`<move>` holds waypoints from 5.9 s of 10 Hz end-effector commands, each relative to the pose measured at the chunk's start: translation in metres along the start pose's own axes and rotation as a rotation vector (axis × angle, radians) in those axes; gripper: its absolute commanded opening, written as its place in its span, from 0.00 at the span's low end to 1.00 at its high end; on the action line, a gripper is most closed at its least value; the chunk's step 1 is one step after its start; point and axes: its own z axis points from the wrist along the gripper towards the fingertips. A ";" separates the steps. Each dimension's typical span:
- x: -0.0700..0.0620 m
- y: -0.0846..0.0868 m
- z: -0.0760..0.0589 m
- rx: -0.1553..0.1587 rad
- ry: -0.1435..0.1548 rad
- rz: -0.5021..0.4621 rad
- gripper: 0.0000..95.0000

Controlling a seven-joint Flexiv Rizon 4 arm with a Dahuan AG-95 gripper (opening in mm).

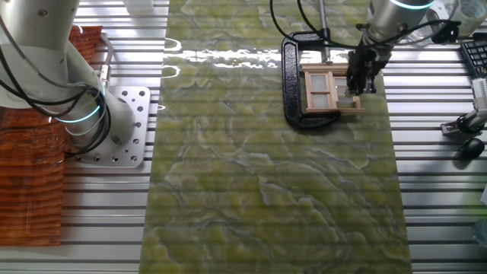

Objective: Open a sliding window

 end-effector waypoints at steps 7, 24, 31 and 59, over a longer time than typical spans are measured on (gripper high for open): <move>0.004 -0.008 0.010 0.004 0.003 0.000 0.00; 0.001 -0.010 0.021 -0.032 -0.001 -0.009 0.00; 0.002 -0.004 0.020 -0.058 -0.004 -0.005 0.00; 0.003 0.016 0.021 -0.044 0.000 -0.001 0.00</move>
